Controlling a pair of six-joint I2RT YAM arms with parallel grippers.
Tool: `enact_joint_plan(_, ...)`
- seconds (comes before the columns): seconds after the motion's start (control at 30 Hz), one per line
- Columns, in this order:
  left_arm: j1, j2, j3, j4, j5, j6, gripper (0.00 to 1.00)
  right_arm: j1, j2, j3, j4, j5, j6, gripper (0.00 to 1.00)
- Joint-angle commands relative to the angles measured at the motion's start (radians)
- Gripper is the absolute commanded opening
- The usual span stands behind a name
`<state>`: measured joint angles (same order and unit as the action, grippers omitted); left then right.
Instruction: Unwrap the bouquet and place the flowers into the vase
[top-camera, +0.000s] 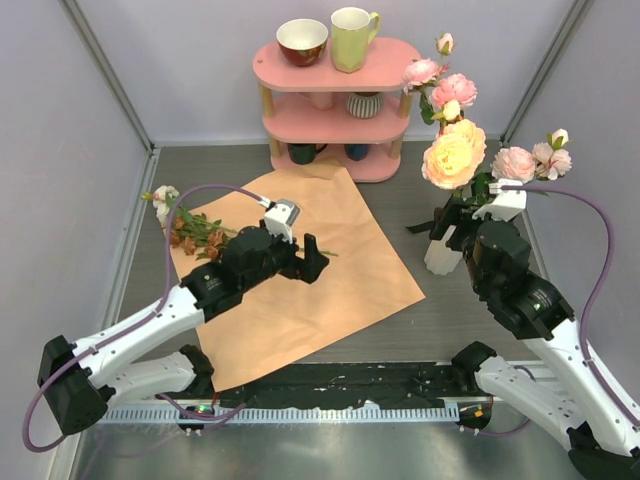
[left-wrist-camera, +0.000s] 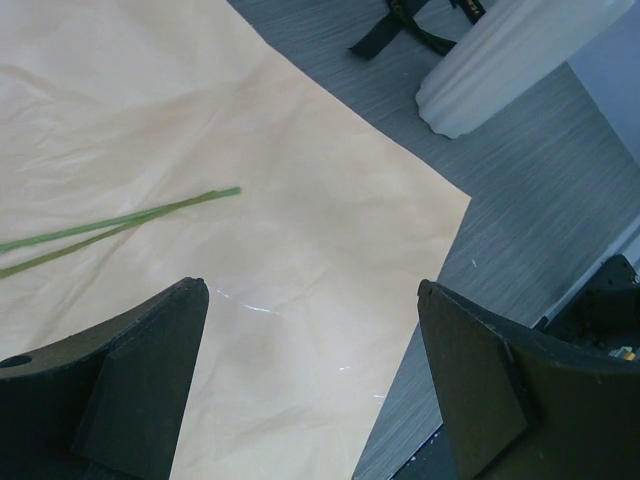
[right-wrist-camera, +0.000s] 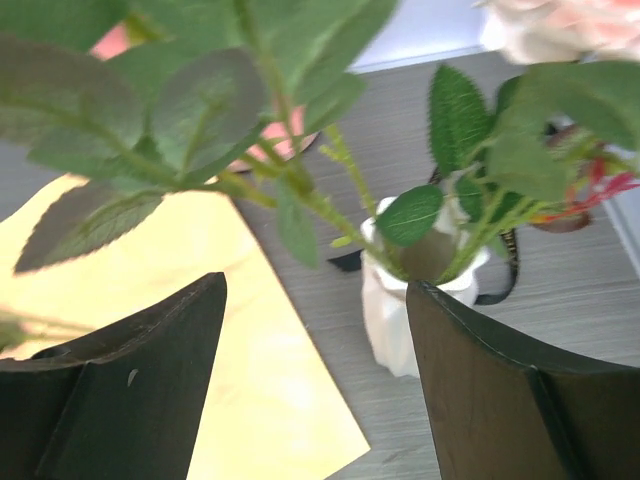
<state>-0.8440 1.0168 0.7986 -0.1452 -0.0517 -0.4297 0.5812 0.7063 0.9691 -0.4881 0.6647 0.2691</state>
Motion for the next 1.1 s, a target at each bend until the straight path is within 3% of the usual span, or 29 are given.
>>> enact_joint_plan(0.0,0.022,0.009,0.045,-0.030,-0.137,-0.072,0.90,-0.001,0.001,0.034,-0.081,-0.233,0.038,0.79)
enact_joint_plan(0.07,0.069,0.016,0.044,-0.063,-0.171,-0.112,0.90,-0.001,-0.008,0.008,-0.089,-0.327,0.048,0.78)
enact_joint_plan(0.27,0.268,-0.007,-0.019,-0.106,-0.134,-0.332,0.91,-0.001,-0.074,-0.067,-0.066,-0.407,0.093,0.78)
enact_joint_plan(0.43,0.385,-0.052,-0.100,-0.169,-0.249,-0.581,0.91,-0.001,-0.071,-0.147,-0.003,-0.634,0.114,0.78)
enact_joint_plan(0.63,0.480,-0.081,-0.182,-0.145,-0.275,-0.811,0.89,0.002,0.007,-0.175,0.135,-0.974,0.185,0.78)
enact_joint_plan(0.8,0.549,0.015,-0.239,0.034,-0.162,-0.961,0.87,0.068,0.070,-0.168,0.154,-0.924,0.182,0.78)
enact_joint_plan(0.9,0.583,0.136,-0.237,0.140,-0.067,-1.027,0.79,0.103,0.078,-0.161,0.140,-0.867,0.176,0.78)
enact_joint_plan(0.97,0.591,0.228,-0.227,0.219,-0.019,-1.035,0.68,0.114,0.078,-0.164,0.143,-0.860,0.182,0.78)
enact_joint_plan(1.07,0.591,0.348,-0.112,0.191,-0.010,-1.020,0.59,0.123,0.076,-0.173,0.152,-0.849,0.194,0.78)
